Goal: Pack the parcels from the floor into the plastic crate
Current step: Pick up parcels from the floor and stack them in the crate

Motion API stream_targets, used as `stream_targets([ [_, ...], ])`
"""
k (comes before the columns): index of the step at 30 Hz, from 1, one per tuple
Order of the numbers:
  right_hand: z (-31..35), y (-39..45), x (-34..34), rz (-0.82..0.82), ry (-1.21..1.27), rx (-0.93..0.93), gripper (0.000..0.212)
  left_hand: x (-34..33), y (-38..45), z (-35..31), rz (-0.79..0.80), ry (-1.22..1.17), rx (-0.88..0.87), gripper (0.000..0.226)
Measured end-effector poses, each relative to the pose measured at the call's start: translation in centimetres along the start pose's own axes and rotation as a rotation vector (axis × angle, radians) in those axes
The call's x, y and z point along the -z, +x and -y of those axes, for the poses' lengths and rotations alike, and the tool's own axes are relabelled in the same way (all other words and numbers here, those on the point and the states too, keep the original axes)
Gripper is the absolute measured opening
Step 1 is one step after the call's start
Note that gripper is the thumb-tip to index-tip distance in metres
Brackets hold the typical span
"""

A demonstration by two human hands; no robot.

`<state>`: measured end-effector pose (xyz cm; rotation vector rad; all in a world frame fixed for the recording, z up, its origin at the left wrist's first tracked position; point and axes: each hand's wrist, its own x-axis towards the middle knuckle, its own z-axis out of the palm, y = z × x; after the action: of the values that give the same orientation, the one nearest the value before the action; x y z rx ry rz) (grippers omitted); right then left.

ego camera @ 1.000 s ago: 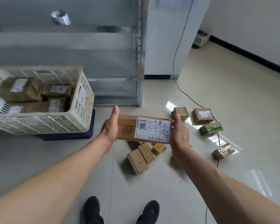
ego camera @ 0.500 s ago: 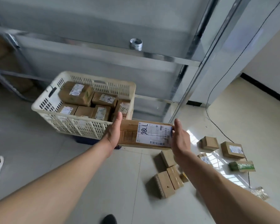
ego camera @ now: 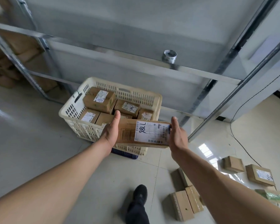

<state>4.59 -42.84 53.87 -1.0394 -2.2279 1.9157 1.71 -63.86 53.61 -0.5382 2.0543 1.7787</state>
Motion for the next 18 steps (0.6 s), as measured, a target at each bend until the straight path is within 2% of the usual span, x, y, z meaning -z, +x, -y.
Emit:
stream_targets([
  [7, 2.8, 7.3, -6.2, 0.04, -0.05, 0.001, 0.054, 2.0, 8.0, -3.2, -0.026, 0.032, 0.035, 0.125],
  [12, 4.2, 12.2, -9.7, 0.069, -0.089, 0.007, 0.05, 2.8, 12.4, -6.2, -0.02, 0.028, 0.054, 0.131],
  [16, 5.2, 14.9, -12.4, 0.067, -0.09, -0.049, 0.063, 3.6, 16.0, -7.1, -0.017, -0.006, 0.102, 0.106],
  [18, 5.5, 16.1, -13.7, 0.049, -0.085, -0.068, 0.063, 4.1, 18.0, -7.3, -0.011, 0.014, 0.115, 0.109],
])
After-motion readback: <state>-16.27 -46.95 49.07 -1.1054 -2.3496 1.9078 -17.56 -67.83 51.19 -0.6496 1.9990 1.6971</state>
